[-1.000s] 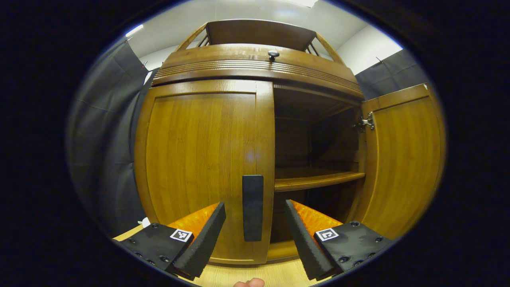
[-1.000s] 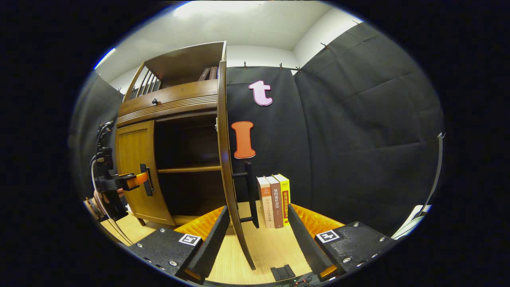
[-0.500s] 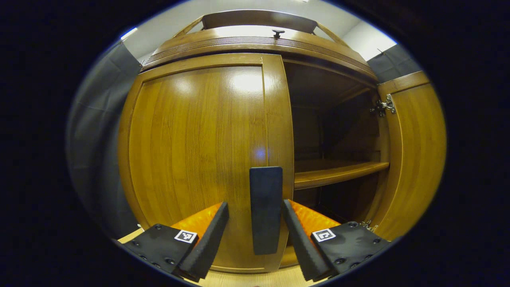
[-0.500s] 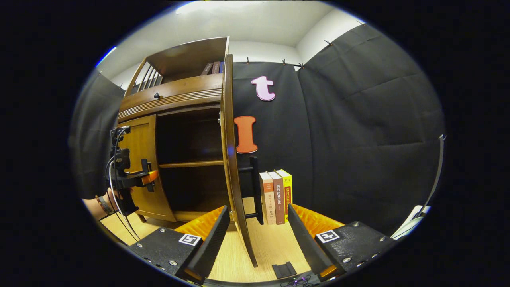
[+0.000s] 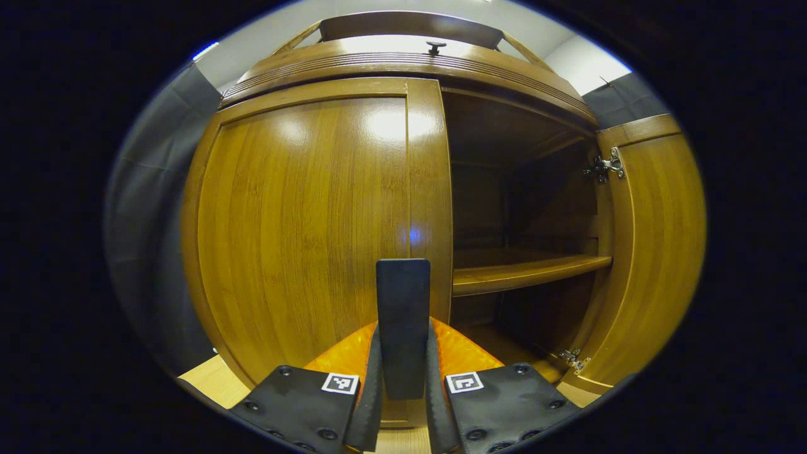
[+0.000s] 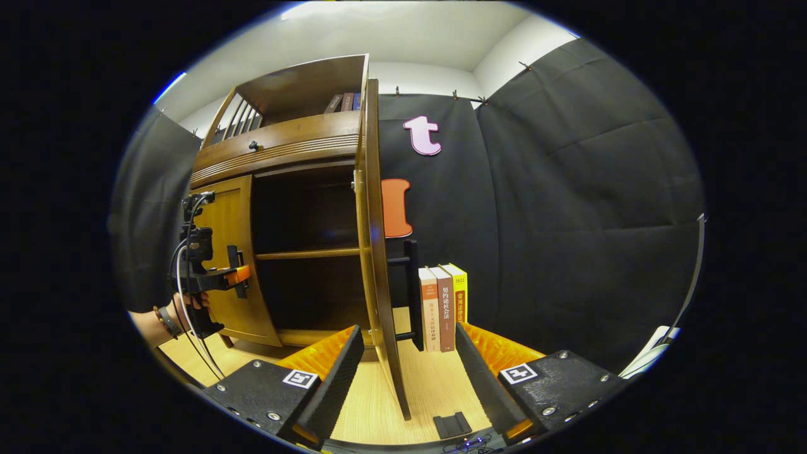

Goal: Open the right door of the double-door shoe cabinet with the right hand, and open the left door with the left hand.

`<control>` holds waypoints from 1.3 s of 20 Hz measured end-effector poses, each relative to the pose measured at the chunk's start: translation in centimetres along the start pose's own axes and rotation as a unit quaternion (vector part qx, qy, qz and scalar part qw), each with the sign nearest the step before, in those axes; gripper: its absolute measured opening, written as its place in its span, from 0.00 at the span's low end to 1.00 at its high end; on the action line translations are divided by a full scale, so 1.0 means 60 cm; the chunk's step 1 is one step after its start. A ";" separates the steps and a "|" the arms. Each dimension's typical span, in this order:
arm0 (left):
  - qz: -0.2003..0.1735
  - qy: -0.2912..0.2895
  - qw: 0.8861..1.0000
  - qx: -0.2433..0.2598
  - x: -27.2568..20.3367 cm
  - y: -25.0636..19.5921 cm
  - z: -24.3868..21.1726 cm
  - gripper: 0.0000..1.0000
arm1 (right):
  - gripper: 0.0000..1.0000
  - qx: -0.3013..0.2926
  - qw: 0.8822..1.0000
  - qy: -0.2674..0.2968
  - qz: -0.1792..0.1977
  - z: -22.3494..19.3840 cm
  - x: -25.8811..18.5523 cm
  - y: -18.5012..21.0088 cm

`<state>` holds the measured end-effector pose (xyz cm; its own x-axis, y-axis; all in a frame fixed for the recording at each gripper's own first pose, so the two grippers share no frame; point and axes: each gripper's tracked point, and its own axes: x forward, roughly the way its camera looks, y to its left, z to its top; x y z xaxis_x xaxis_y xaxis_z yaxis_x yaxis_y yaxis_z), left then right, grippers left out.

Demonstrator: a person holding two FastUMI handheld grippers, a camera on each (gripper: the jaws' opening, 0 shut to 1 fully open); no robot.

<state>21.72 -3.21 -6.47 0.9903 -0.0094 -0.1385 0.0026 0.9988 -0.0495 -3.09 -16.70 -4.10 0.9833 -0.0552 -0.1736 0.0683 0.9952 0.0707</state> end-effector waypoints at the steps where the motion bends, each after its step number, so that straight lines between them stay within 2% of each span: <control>1: 0.004 0.003 1.000 0.000 -0.004 0.000 0.000 0.36 | 0.90 -0.003 1.000 -0.002 0.000 0.003 -0.001 0.000; 3: 0.008 0.002 1.000 0.005 -0.019 0.002 0.001 0.39 | 0.90 -0.005 1.000 -0.001 0.000 0.001 -0.001 0.000; 5: 0.007 0.000 1.000 0.002 -0.042 0.002 0.003 0.35 | 0.90 -0.004 1.000 -0.002 0.002 0.001 -0.003 0.002; 7: 0.002 0.003 1.000 0.004 -0.072 0.005 0.004 0.38 | 0.90 -0.005 1.000 -0.003 0.005 0.003 -0.005 0.007; 8: 0.000 0.007 1.000 0.004 -0.089 0.009 0.002 0.35 | 0.89 -0.007 1.000 -0.002 0.009 0.004 -0.006 0.013; 12: -0.002 0.009 1.000 -0.023 -0.162 0.036 0.006 0.36 | 0.89 -0.018 1.000 -0.005 0.024 0.007 -0.008 0.029; 20: 0.033 0.005 0.999 -0.010 -0.316 0.146 0.015 0.32 | 0.89 -0.023 0.999 0.013 0.048 -0.016 -0.004 0.061; 21: 0.041 0.004 0.999 -0.009 -0.328 0.162 0.015 0.30 | 0.96 -0.025 0.998 0.014 0.049 -0.017 -0.003 0.064; 22: 0.050 0.003 0.999 -0.010 -0.339 0.176 0.016 0.27 | 0.89 -0.025 0.998 0.013 0.051 -0.016 -0.004 0.069; 25: 0.070 -0.002 0.997 -0.008 -0.368 0.215 0.019 0.24 | 0.89 -0.022 0.998 0.011 0.053 -0.014 0.002 0.084; 26: 0.077 -0.005 0.997 -0.007 -0.375 0.232 0.019 0.22 | 0.96 -0.023 0.998 0.011 0.052 -0.014 0.004 0.088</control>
<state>-0.38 10.94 -2.90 0.9803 0.1441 -0.1351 -0.1509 0.9877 -0.0420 -2.65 -11.38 -4.57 0.9807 0.0507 -0.1889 -0.0429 0.9981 0.0448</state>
